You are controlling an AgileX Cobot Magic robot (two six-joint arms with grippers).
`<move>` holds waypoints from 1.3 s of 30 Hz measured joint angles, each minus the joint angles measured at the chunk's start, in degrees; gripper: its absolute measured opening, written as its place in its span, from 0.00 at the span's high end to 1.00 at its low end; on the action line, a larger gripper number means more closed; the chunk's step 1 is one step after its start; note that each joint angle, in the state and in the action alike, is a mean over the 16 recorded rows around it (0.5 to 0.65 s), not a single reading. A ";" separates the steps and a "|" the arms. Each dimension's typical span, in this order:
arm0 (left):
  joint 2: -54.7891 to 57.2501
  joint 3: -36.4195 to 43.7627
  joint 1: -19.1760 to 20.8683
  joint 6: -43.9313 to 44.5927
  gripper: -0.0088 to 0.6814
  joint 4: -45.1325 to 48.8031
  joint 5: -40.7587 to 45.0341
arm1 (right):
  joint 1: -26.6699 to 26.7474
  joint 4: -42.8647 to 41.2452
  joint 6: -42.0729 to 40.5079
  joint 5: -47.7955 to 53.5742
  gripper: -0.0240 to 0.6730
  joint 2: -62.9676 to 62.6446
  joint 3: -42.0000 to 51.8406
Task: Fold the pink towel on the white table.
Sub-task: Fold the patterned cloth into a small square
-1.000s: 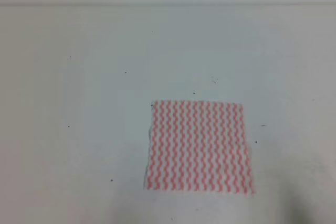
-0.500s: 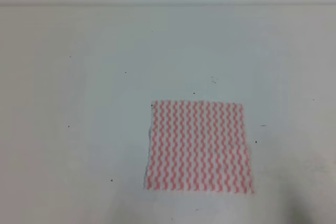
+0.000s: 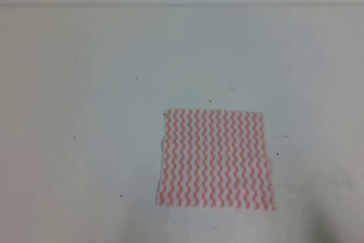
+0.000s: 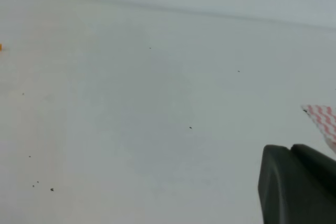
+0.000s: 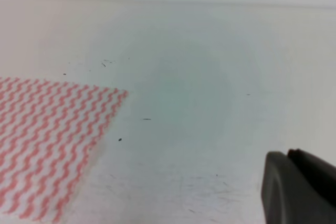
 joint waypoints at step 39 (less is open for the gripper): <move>-0.11 0.07 -0.01 -15.49 0.99 -11.55 -14.47 | 0.04 9.83 0.00 -10.67 0.99 0.00 -0.09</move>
